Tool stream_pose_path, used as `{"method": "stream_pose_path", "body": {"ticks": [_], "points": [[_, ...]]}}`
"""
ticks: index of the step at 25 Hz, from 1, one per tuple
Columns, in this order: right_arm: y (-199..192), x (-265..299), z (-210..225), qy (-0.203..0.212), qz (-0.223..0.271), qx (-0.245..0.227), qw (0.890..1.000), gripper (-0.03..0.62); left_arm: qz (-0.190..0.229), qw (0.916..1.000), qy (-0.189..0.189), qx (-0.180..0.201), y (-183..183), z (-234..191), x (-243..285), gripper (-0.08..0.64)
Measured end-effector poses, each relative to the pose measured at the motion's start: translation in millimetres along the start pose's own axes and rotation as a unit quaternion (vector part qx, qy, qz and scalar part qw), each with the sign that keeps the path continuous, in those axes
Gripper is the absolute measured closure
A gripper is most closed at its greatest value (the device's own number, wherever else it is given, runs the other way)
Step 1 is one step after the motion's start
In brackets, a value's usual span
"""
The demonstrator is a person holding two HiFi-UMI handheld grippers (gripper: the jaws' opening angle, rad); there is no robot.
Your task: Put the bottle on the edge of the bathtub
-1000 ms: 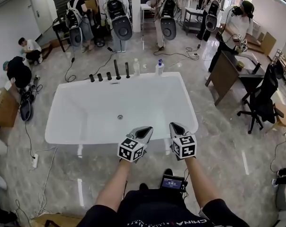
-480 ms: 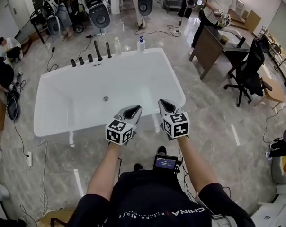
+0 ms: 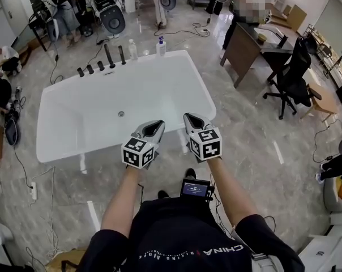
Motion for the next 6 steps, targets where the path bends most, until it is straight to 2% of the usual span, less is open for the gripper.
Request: {"method": "stream_pose_path", "body": {"ticks": [6], "points": [[3.6, -6.2, -0.4, 0.001, 0.000, -0.003, 1.000, 0.577, 0.002, 1.0000, 0.003, -0.003, 4.1, 5.5, -2.1, 0.549]]}}
Point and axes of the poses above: the fingertips, and each gripper's own axes: x forward along the fingers, z to its right, y out of its top, the point moved 4 cm from there along -x, backward along the fingers, and after that the axes turned 7 degrees about -x, right-handed, at the moved point
